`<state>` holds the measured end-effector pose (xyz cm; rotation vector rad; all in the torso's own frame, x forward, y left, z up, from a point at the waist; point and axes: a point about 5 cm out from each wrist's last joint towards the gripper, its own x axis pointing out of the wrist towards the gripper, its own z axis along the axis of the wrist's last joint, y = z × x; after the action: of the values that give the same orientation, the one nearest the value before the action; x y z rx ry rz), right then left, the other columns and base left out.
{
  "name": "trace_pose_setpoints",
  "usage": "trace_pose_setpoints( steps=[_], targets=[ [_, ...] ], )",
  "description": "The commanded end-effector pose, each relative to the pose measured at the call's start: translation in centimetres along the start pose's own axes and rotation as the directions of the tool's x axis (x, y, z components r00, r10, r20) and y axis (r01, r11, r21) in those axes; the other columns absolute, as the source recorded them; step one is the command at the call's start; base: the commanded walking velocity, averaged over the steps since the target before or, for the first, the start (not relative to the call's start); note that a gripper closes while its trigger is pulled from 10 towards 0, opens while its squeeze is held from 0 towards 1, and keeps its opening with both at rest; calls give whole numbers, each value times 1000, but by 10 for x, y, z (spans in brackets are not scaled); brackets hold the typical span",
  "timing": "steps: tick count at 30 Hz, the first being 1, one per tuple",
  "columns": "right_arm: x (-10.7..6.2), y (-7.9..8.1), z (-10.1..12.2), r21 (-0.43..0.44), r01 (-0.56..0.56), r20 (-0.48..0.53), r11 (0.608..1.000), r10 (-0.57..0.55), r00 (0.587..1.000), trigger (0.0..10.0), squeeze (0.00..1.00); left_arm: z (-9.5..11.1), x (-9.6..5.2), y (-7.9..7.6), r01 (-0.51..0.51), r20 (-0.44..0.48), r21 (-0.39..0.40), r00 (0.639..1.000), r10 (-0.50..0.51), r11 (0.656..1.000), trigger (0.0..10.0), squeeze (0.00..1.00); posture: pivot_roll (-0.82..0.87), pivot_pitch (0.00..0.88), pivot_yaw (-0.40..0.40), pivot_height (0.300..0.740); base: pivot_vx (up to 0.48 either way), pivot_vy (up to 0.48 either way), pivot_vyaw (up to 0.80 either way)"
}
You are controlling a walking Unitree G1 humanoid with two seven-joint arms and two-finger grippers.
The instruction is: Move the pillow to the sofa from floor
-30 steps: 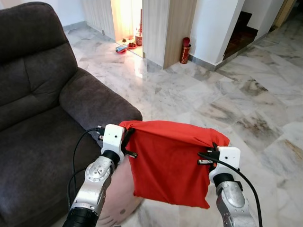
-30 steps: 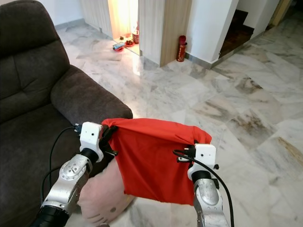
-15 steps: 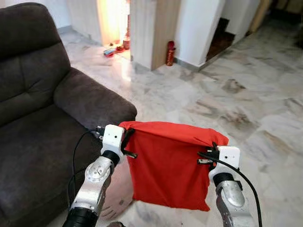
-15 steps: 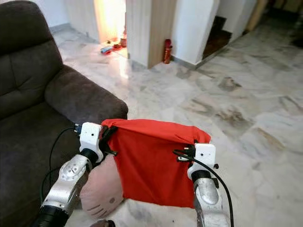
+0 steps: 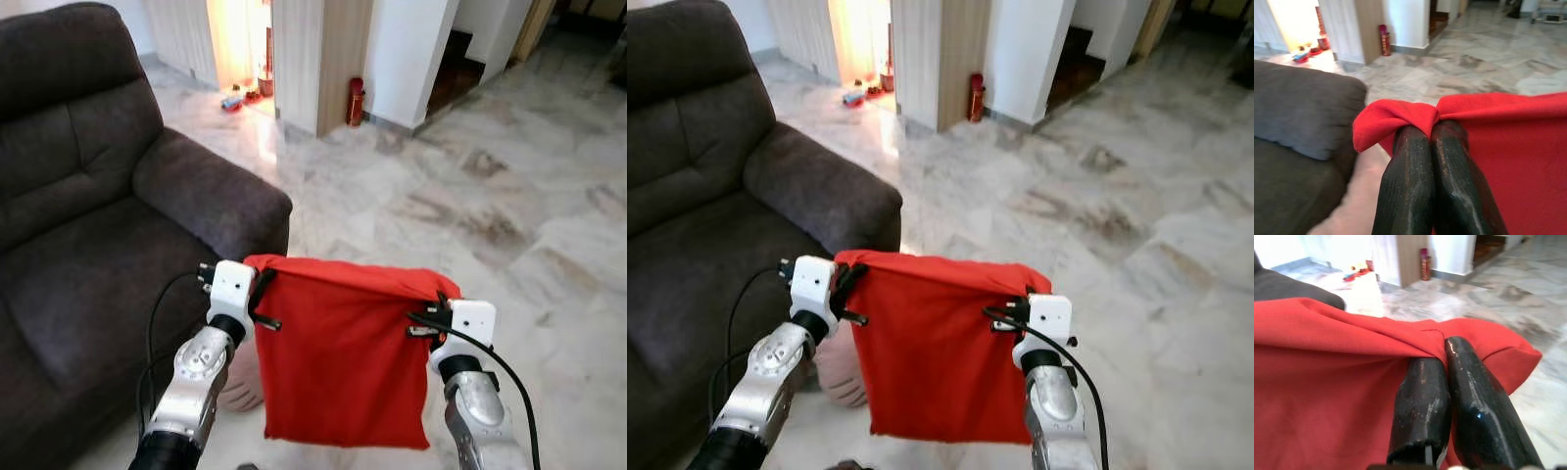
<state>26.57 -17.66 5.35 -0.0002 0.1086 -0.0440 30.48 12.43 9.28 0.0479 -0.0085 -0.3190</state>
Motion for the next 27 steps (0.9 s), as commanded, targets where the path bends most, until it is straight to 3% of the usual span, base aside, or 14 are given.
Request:
trace_pose_setpoints(
  steps=[1,23,27],
  targets=[
    [4,-18,22,25,88,112,996,-90,990,10000,0,12,1,17,-62,54,30,997,61,998,10000,0,-35,0,-39,740,-315,0,0],
    [3,-16,22,20,67,103,998,-68,992,10000,0,11,0,17,-79,49,30,996,78,996,10000,0,-30,0,-50,740,-309,0,0],
    [3,-16,22,16,62,99,998,-64,993,10000,0,10,0,19,-90,40,36,995,88,995,10000,0,-27,0,-52,740,0,0,0]
  ],
)
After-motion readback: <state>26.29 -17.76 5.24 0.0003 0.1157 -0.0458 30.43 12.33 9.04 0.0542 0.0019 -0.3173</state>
